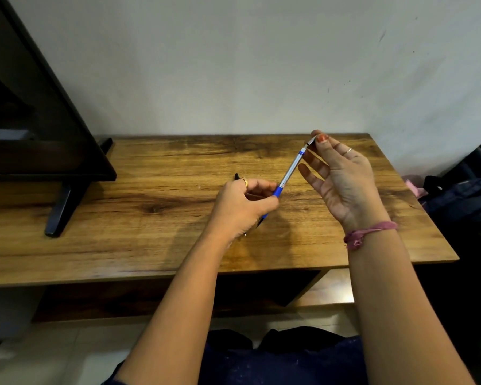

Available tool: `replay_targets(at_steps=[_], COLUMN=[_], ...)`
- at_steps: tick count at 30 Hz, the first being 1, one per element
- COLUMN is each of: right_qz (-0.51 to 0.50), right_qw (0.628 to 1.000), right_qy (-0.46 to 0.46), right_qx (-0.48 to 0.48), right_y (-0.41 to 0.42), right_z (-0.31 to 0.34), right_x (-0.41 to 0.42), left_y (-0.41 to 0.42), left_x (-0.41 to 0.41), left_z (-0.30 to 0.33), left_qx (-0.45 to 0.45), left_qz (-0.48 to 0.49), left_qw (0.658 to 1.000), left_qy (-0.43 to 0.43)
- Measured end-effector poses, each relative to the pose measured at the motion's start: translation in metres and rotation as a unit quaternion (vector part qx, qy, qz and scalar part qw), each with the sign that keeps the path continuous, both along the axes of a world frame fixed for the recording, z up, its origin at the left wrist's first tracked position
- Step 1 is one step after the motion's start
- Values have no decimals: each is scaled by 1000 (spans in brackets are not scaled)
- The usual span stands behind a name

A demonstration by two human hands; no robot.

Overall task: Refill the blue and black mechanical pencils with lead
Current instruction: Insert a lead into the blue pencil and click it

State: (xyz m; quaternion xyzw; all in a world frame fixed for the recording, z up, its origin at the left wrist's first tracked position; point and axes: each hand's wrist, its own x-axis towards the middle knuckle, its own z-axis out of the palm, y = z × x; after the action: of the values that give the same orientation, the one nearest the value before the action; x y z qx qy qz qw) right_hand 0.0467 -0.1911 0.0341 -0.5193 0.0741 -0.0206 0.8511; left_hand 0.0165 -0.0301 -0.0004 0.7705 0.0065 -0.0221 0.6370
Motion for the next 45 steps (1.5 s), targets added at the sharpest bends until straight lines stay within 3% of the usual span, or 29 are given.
replay_targets(at_steps=[12,26,37,45], right_qz=[17,19,-2,53], right_qw=[998,976,979,994], right_qy=[-17,-76,-52,-63], right_qx=[-55,-201,-198,-77], right_y=[-2,1,7,9], right_z=[2,-4,-12,-4], right_x=[-2,-1,-3,-8], left_y=[0,-1,-6,-8], left_x=[0,1,0,-2], left_z=[0,-4,-4,2], left_qx=[7,-16,-58,-114], left_qz=[-1,-3,-5,-32], left_qw=[1000,1000,998,992], left_qy=[-4,-9,7,37])
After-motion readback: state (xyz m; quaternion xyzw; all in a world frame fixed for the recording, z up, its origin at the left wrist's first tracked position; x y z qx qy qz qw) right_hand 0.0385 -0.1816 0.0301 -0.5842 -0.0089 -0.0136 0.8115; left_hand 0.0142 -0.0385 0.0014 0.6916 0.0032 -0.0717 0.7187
